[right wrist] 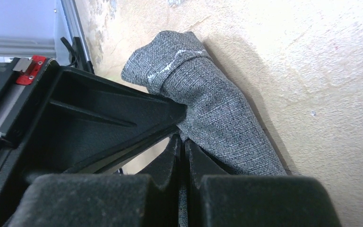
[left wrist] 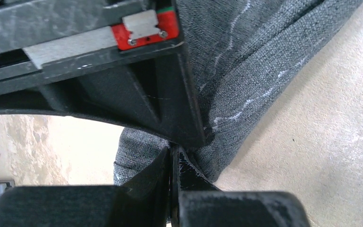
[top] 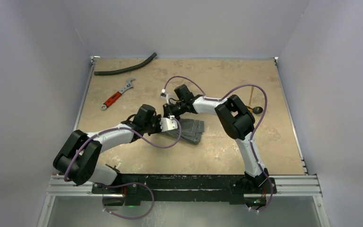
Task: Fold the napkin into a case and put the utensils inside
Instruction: Grasp the top corner of the smaller rectangle folded napkin from the folded napkin.
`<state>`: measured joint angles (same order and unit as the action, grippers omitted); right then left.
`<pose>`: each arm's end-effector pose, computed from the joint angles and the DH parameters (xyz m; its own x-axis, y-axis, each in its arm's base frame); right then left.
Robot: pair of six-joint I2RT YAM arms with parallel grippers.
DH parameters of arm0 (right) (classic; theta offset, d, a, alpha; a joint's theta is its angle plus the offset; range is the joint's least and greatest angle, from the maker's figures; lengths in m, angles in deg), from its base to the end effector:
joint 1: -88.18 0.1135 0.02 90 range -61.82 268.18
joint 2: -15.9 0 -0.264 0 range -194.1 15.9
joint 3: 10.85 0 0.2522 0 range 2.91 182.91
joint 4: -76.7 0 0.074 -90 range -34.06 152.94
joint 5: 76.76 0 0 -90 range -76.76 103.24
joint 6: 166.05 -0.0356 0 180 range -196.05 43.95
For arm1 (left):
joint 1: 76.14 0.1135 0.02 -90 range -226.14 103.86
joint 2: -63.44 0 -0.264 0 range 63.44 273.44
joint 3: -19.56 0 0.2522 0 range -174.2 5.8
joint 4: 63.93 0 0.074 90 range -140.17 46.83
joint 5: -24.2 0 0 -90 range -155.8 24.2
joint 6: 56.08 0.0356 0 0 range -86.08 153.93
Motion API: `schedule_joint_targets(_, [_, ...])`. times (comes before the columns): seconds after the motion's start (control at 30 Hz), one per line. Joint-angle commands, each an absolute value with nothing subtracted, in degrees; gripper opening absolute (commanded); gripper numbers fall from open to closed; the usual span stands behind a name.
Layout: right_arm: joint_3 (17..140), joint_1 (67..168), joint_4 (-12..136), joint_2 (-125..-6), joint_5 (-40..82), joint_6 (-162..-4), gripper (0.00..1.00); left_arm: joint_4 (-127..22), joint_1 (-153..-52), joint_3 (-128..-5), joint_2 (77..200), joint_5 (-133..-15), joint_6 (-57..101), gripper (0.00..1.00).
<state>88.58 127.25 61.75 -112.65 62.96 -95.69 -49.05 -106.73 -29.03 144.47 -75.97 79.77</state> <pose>0.3513 0.3202 0.1298 -0.7886 -0.3603 -0.4983 -0.6031 0.2947 0.7412 0.2254 -0.1406 0.1588 -0.0075 0.8248 -0.5653 0.8747 0.2793 0.3960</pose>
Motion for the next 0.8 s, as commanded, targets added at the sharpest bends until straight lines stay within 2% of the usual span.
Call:
schedule_joint_targets(0.0, [87.63,126.5,63.98,-111.09,67.68,-95.8,0.06,-49.29,-107.07,-26.66,145.71,-74.9,85.34,0.0])
schedule_joint_targets(0.23, [84.54,124.64,67.12,-107.0,69.35,-96.1,0.41,-49.31,-107.02,-24.74,147.7,-73.4,90.47,0.0])
schedule_joint_targets(0.3, [82.43,123.36,69.07,-104.84,69.65,-97.2,0.48,-49.03,-106.95,-24.82,147.77,-72.95,91.18,0.0])
schedule_joint_targets(0.47, [74.71,119.47,71.06,-95.44,66.01,-96.35,0.56,-48.24,-105.38,-25.6,148.42,-74.07,89.87,0.0])
schedule_joint_targets(0.57, [67.51,117.43,72.52,-87.71,56.37,-92.65,0.62,-46.56,-104.05,-26.13,148.29,-75.99,88.66,0.0])
schedule_joint_targets(0.67, [56.24,117.22,81.92,-78.22,46.69,-87.5,0.69,-46.2,-103.39,-25.94,147.84,-76.85,87.99,0.0])
schedule_joint_targets(0.7, [52.26,117.19,86.79,-74.79,43.87,-85.92,0.92,-46.33,-103.31,-25.79,147.7,-76.8,87.75,0.0])
schedule_joint_targets(0.73, [49.09,117.3,90.48,-71.42,40.89,-83.88,0.98,-46.42,-103.19,-25.94,147.65,-76.69,87.14,0.0])
schedule_joint_targets(0.77, [46.22,117.44,93.21,-68.74,39.97,-81.86,0.99,-46.17,-102.9,-26.22,147.68,-76.98,86.7,0.0])
